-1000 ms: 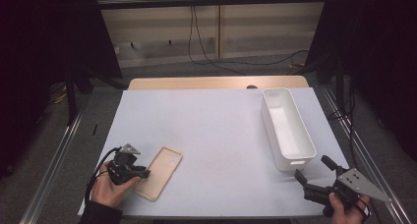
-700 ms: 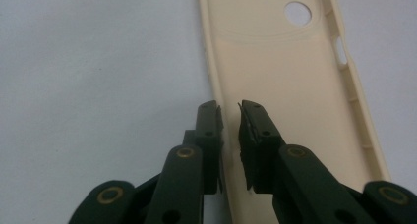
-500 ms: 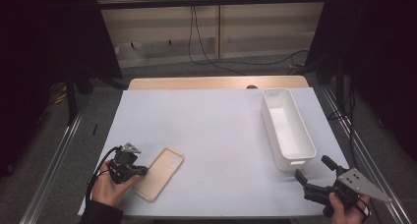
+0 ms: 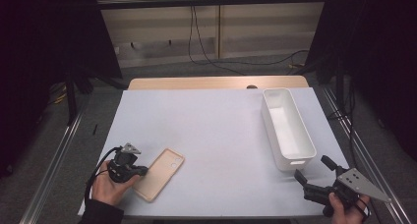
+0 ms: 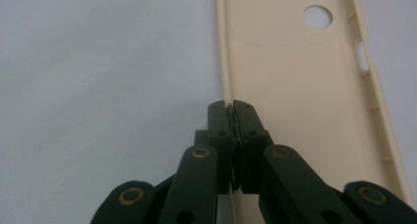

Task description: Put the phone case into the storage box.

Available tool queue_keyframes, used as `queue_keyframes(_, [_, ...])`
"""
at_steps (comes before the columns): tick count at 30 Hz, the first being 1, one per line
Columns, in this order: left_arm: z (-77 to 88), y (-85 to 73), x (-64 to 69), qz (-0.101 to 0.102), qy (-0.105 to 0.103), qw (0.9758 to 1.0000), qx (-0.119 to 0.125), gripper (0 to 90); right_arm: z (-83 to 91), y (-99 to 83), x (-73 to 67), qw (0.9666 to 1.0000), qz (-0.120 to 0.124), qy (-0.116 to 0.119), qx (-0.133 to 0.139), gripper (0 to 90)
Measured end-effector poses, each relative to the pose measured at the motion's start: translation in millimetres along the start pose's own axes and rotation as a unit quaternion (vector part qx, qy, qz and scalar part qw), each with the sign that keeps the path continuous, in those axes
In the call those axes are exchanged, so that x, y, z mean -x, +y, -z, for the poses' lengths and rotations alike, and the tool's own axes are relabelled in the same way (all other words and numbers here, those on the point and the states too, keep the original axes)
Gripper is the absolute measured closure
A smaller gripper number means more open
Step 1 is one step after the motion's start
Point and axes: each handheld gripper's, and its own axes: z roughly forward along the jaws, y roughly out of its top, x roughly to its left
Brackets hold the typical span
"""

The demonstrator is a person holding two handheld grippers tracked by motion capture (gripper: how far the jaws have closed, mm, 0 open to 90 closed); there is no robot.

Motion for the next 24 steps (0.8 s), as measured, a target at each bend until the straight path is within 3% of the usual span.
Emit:
queue_keyframes(13, [0.4, -0.7, -4.1, 0.033, -0.012, 0.9988, 0.034, 87.9, -0.2, 0.0, 0.1, 1.0000, -0.001, -0.001, 0.000, 0.0])
queue_keyframes(18, [5.5, 1.0, -2.1, 0.034, -0.007, 0.9972, 0.067, 87.8, -0.2, 0.0, 0.2, 1.0000, -0.001, -0.001, 0.000, 0.0])
queue_keyframes(24, [11.1, 4.5, 1.2, 0.018, 0.008, 0.9945, 0.103, 87.8, -0.2, 0.1, 0.1, 1.0000, -0.001, -0.001, 0.000, 0.0])
